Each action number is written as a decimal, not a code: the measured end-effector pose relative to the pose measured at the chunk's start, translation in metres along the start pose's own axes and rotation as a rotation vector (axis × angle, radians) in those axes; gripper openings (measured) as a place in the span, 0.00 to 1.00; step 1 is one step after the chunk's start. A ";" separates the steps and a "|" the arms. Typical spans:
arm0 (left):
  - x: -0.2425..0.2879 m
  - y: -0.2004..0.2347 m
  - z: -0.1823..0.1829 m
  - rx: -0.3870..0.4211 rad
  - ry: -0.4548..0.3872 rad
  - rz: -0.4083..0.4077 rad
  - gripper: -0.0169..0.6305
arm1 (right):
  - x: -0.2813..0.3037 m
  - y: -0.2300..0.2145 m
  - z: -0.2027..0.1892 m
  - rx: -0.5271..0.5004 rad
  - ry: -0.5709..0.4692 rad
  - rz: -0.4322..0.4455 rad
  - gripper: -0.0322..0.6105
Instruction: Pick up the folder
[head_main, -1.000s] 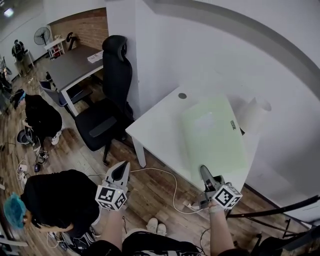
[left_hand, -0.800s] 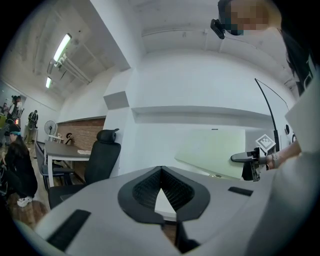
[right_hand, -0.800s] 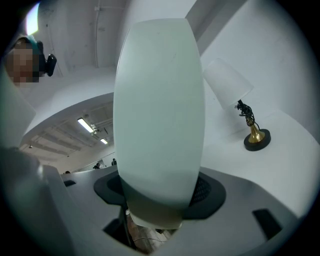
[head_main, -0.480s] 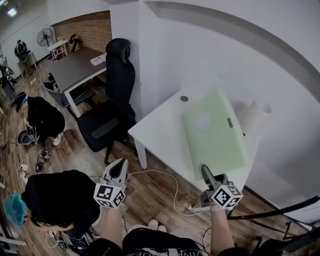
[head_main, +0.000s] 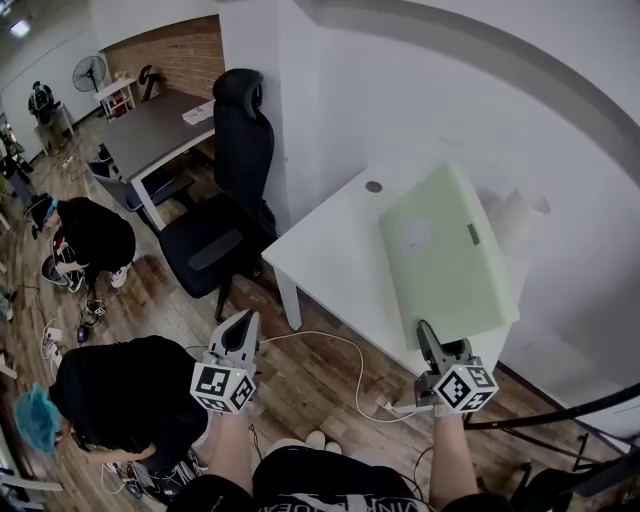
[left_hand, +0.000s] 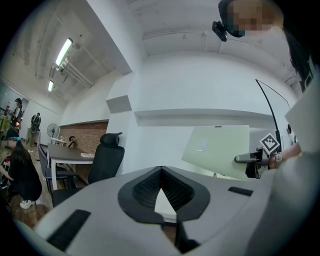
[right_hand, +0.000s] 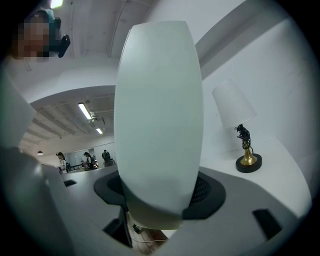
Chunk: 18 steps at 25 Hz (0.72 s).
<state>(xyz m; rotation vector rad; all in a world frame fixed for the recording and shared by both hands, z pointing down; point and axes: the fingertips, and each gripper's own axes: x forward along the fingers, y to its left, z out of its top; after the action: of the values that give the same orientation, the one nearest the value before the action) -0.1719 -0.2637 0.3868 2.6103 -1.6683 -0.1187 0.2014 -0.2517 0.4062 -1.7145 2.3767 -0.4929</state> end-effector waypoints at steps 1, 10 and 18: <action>0.000 0.000 -0.001 -0.001 0.002 -0.001 0.05 | -0.001 0.000 0.000 -0.006 -0.001 -0.004 0.51; -0.002 -0.006 -0.006 -0.005 0.017 -0.016 0.05 | -0.011 -0.006 0.001 0.001 -0.025 -0.030 0.51; -0.006 -0.006 -0.010 -0.017 0.022 -0.009 0.05 | -0.018 -0.009 0.003 -0.001 -0.030 -0.051 0.51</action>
<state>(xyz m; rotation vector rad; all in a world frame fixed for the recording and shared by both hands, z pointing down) -0.1677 -0.2554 0.3968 2.5977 -1.6410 -0.1031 0.2159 -0.2376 0.4057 -1.7739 2.3190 -0.4702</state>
